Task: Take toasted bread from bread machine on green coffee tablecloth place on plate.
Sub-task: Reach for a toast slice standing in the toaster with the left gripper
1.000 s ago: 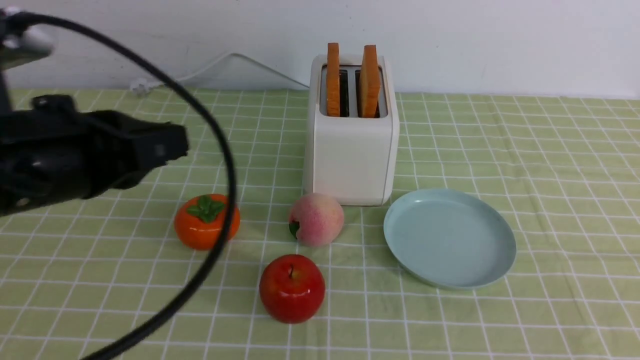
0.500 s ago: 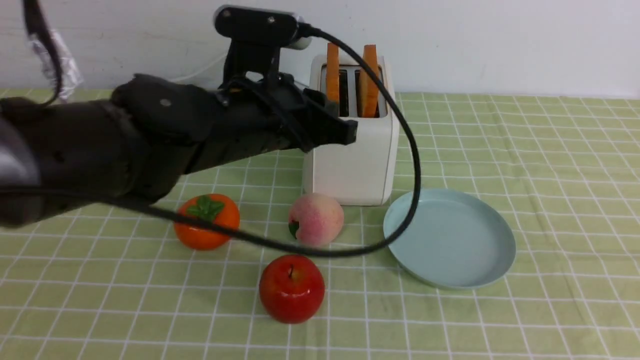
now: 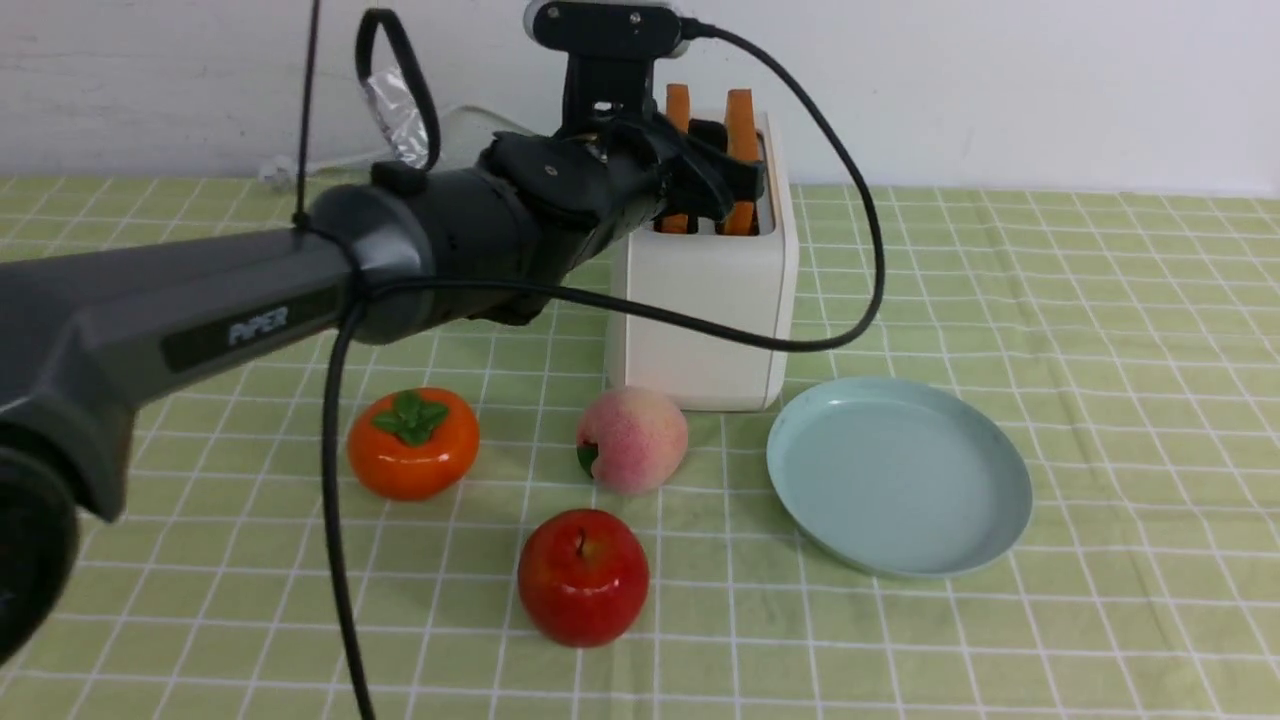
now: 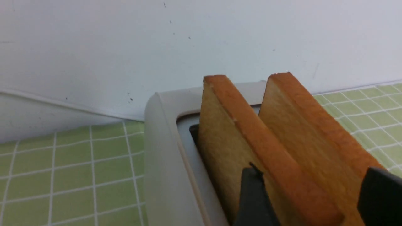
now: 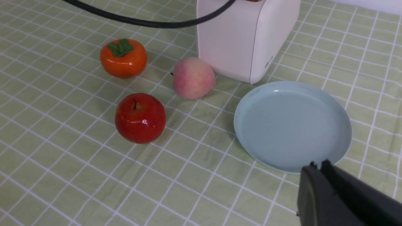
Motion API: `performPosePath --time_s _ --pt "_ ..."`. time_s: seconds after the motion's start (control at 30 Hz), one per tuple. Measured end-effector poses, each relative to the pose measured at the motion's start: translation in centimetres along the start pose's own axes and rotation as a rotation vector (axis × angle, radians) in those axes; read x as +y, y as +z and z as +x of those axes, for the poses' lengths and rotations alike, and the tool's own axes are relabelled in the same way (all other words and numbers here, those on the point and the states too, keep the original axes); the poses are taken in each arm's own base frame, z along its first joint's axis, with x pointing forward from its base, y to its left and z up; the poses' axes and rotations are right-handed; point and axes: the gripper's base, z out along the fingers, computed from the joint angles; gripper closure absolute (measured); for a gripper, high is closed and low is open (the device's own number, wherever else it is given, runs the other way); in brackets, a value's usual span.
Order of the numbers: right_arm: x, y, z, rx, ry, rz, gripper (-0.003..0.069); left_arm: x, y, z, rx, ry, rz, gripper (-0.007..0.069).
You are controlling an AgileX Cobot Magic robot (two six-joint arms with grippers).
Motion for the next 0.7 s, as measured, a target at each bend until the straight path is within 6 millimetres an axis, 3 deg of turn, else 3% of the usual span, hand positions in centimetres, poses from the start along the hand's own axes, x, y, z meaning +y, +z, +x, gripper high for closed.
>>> performPosePath --time_s 0.13,0.43,0.53,0.63,0.7 --pt "0.0 0.0 0.0 0.001 -0.001 -0.001 0.0637 -0.1 1.1 0.2 -0.02 0.009 -0.017 0.0263" --pt "0.1 0.0 0.2 0.017 -0.001 -0.01 0.0627 0.0 1.7 0.6 -0.031 0.04 -0.04 0.0513" --pt "0.1 0.0 0.2 0.021 -0.001 -0.012 0.0627 0.3 1.6 0.3 -0.052 0.039 -0.069 0.0527" --pt "0.1 0.0 0.2 0.022 -0.001 -0.012 0.0627 0.4 1.2 -0.5 -0.072 0.041 -0.077 0.0527" --pt "0.1 0.0 0.2 0.022 -0.001 -0.012 0.0632 0.4 -0.5 -3.3 -0.124 0.036 -0.074 0.0527"
